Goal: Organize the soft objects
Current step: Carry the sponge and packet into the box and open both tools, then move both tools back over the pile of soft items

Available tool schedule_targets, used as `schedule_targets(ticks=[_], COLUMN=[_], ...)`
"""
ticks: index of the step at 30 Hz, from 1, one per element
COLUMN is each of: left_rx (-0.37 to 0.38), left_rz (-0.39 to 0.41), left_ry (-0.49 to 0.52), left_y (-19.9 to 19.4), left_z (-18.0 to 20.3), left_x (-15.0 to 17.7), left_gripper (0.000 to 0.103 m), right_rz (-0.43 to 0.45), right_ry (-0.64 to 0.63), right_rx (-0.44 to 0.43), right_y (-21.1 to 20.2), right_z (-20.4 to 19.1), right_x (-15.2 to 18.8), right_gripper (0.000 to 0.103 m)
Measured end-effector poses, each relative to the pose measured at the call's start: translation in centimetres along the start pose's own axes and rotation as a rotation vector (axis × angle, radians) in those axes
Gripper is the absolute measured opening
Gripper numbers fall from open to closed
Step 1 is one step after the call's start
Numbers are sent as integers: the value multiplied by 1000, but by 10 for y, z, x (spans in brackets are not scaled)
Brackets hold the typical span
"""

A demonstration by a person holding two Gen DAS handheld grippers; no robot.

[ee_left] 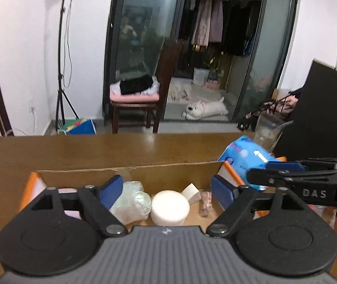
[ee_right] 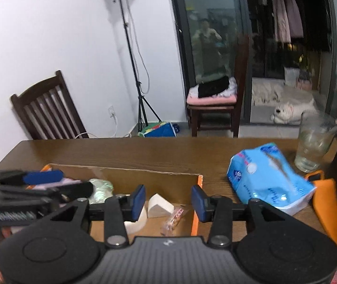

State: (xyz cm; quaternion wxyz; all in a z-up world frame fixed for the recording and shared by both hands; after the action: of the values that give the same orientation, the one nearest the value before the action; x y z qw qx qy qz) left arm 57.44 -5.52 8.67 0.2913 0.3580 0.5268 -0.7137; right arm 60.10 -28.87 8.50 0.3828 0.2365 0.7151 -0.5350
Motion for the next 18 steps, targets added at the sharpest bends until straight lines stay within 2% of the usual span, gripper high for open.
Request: schedule_targets(ticks=[3,8,11,15,18], left_rx=[-24,-73,-77,-65,-16], left_rz=[58,150,203,287,318], left_ry=[20,41,50,60,15], left_y=[-53,-139,-187,-241,-268], left_z=[-6,-14,-13,-5,-1], left_x=[5,36,65,115,160], left_gripper=[85,87,92,97,101], right_rz=[29,88,119,164,181], right_ry=[-52,-124,-138,-148,-149], right_rx=[1,-38,-56,-109,-165], right_y=[-45,-125,-165,-206,-231], right_z=[-9,-29,-42,-63,-82], right_x=[3,35,61,106,149], right_gripper=[58,63,65,72,75])
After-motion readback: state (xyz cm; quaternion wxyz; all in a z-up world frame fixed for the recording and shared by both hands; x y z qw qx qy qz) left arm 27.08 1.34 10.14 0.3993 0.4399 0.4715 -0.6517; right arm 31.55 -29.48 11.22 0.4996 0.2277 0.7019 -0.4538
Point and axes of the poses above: each gripper's, at about its wrist camera, not at the fingertips, and y roughly the way its jaws point, z to its right, x to its underside, the point moved 5 cm from there along y, roughly the way its jaws point, and after that the axes turned 3 degrees about -y, right-handed, at the moved point
